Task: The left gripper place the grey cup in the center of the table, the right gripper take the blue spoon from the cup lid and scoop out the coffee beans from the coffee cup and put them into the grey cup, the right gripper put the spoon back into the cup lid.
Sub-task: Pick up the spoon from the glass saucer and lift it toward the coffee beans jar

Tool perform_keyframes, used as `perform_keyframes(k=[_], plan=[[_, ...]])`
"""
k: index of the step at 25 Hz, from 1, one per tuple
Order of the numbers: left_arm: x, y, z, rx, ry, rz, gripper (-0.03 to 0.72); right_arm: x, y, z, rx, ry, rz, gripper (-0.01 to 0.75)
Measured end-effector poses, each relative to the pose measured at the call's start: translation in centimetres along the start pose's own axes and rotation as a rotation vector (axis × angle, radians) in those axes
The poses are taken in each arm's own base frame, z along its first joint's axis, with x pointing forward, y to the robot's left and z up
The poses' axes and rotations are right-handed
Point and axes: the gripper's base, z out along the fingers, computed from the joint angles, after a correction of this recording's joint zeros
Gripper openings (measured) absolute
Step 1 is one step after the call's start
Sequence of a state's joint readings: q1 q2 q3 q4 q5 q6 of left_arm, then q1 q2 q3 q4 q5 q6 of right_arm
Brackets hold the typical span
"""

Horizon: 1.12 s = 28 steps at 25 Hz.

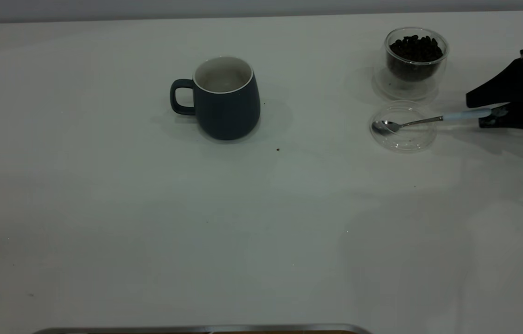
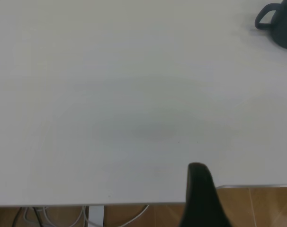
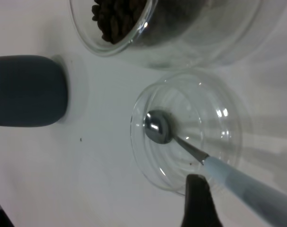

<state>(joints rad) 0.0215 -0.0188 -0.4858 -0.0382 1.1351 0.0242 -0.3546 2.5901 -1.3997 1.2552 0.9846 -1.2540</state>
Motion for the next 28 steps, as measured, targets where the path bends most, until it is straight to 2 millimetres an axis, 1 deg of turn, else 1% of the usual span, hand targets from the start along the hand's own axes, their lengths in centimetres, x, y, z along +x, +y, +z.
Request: perform_keyframes(k=[2,9,12,16,18,21,24,26,28], plan=[[0.0,0.0,0.0,0.0,0.0,-0.003,0.555,0.1,0.0,0.5,-0.015,0.006,0.001,0.534],[0.0,0.0,0.0,0.0,0.0,-0.002,0.555,0.4,0.9,2.9,-0.056,0.016,-0.01,0.534],[0.0,0.0,0.0,0.0,0.0,-0.002,0.555,0.6,0.8,3.1,-0.058,0.018,-0.01,0.527],[0.0,0.0,0.0,0.0,0.0,-0.002,0.555,0.5,0.8,3.1,-0.059,0.014,-0.016,0.485],[0.0,0.0,0.0,0.0,0.0,-0.002,0.555,0.5,0.8,3.1,-0.059,0.014,-0.02,0.443],[0.0,0.0,0.0,0.0,0.0,-0.002,0.555,0.5,0.8,3.1,-0.06,0.014,-0.022,0.341],[0.0,0.0,0.0,0.0,0.0,-0.002,0.555,0.6,0.9,3.1,-0.074,0.018,-0.031,0.187],[0.0,0.0,0.0,0.0,0.0,-0.002,0.555,0.6,1.3,3.1,-0.112,0.021,-0.034,0.103],[0.0,0.0,0.0,0.0,0.0,-0.002,0.555,0.5,1.3,3.0,-0.119,0.017,-0.034,0.096]])
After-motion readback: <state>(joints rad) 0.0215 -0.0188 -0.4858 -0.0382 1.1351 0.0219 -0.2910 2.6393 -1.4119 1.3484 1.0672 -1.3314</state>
